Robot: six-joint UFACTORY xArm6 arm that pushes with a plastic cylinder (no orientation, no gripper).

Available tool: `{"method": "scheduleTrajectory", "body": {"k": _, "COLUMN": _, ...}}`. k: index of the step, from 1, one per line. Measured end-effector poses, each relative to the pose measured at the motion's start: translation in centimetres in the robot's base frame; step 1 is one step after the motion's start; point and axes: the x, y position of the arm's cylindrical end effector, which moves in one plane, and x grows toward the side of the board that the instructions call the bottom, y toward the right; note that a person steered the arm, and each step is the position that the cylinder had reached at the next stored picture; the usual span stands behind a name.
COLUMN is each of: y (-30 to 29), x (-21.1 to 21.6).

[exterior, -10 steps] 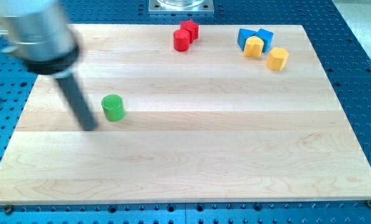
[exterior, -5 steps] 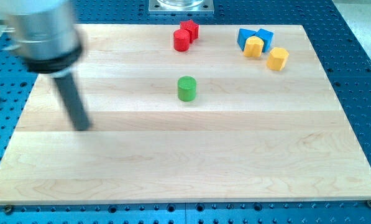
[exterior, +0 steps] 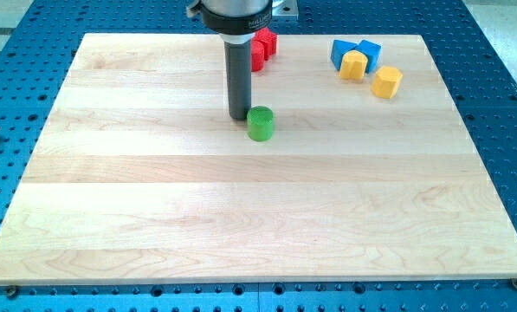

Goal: Put the green circle at the center of the board

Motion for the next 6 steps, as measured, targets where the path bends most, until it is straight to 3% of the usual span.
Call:
{"method": "scheduleTrajectory", "body": {"k": 3, "y": 3.9, "x": 0.0}}
{"method": "scheduleTrajectory", "body": {"k": 4, "y": 3.7, "x": -2.4}}
{"method": "scheduleTrajectory", "body": {"k": 5, "y": 9.0, "x": -0.2}}
{"method": "scheduleTrajectory", "body": {"k": 6, "y": 6.5, "x": 3.0}}
